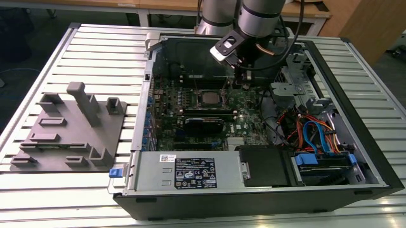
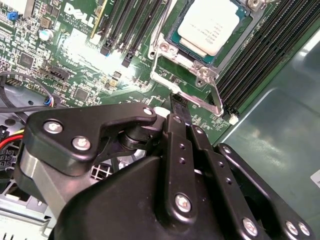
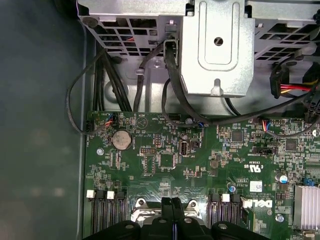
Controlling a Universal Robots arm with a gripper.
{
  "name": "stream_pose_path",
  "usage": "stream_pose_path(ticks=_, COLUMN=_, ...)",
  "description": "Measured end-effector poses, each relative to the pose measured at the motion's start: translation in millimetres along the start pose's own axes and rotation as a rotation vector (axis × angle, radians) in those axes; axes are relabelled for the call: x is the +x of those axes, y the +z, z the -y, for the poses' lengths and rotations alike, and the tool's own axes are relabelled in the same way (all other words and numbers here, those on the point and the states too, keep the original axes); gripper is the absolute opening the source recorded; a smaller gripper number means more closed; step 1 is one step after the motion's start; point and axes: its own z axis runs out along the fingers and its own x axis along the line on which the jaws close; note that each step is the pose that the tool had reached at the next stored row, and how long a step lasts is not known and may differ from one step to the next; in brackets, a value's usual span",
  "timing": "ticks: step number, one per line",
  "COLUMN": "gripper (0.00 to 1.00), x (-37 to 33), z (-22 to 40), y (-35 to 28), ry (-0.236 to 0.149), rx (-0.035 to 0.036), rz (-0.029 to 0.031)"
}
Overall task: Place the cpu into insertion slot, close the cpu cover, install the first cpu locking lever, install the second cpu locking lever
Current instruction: 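Close the cpu cover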
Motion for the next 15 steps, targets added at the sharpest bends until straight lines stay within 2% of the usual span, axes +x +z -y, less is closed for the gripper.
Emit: stream_pose_path(ticks=15, gripper=0.10, x=0.1, z=6.5, y=0.1, ry=0.000, rx=0.0000, rz=0.0000)
